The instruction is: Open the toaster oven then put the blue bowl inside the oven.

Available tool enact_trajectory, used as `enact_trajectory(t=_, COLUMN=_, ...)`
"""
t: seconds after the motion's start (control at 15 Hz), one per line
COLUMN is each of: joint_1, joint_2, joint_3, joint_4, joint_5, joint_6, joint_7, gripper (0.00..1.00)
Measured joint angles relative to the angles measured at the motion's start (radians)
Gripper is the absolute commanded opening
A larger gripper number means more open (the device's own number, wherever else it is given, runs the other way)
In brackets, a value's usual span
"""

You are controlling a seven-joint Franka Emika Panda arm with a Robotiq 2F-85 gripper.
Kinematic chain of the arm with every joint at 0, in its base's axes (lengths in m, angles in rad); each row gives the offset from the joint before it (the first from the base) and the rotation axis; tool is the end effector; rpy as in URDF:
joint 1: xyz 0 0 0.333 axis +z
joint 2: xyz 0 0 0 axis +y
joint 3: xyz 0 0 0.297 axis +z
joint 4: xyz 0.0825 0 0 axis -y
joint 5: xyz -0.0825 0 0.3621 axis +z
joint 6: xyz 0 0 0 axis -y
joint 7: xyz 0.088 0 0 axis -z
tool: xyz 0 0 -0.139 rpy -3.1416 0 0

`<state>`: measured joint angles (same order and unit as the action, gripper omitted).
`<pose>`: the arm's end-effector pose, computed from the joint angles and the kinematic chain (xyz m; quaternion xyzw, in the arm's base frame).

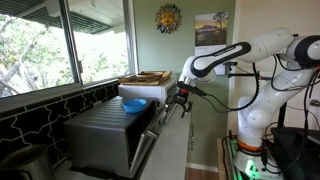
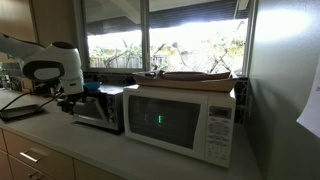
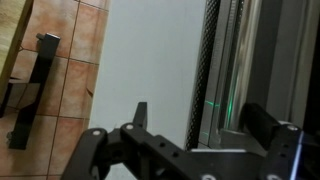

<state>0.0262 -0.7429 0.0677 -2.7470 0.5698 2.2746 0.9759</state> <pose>0.3451 0.0571 0.4253 -0.7965 0.5495 -0.0065 0.2523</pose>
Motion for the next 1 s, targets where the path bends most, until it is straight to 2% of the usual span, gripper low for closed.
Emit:
enact_trajectory(t=0.47, joint_1=-0.006, joint_2=0.015, joint_3=-0.041, joint_4=0.0, joint_5=0.064, joint_6=-0.067, joint_7=0.0, gripper=1.0)
enact_trajectory(t=1.0, joint_1=-0.088, joint_2=0.025, joint_3=-0.043, joint_4=-0.001, joint_5=0.06, joint_6=-0.258, joint_7=0.002, gripper=1.0)
